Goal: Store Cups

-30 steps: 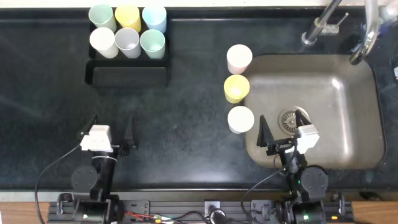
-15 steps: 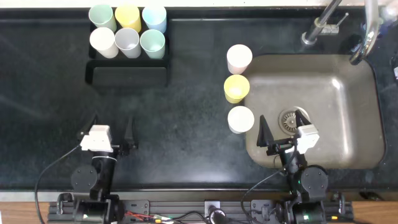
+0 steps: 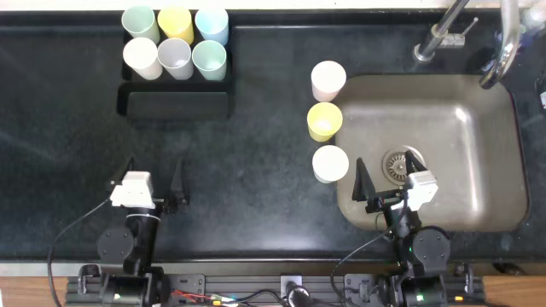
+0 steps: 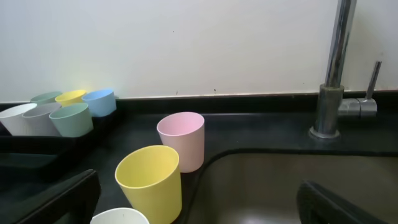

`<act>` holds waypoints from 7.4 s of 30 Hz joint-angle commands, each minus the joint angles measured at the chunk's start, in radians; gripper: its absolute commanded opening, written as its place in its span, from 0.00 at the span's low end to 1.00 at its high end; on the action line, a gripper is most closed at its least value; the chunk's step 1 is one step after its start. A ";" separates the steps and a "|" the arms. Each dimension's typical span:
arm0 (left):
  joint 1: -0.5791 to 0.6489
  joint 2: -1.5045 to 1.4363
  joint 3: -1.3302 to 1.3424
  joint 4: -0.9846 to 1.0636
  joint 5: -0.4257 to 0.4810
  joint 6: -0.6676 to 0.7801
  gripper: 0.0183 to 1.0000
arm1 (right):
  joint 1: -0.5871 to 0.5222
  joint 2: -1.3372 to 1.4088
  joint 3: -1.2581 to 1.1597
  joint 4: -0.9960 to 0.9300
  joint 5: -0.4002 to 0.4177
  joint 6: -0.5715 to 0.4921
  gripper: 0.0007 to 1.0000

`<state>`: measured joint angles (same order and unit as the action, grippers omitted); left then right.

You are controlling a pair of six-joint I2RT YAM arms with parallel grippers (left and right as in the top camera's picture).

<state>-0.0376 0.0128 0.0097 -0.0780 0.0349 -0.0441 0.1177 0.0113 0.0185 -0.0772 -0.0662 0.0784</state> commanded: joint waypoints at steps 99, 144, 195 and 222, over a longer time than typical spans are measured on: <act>-0.603 2.123 1.868 -0.561 -0.074 -0.512 1.00 | 0.002 -0.005 -0.014 0.004 0.008 0.004 1.00; -0.598 2.218 1.936 -0.540 -0.111 -0.510 0.02 | 0.002 -0.005 -0.014 0.003 0.008 0.004 1.00; 0.253 1.685 1.439 -0.736 -0.027 0.111 0.02 | 0.002 -0.005 -0.014 0.004 0.008 0.004 1.00; 0.253 1.835 1.438 -0.678 -0.017 0.126 0.09 | 0.002 -0.005 -0.014 0.003 0.008 0.004 1.00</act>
<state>0.2138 1.8400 1.4570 -0.7620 0.0051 0.0639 0.1177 0.0113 0.0185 -0.0784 -0.0666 0.0784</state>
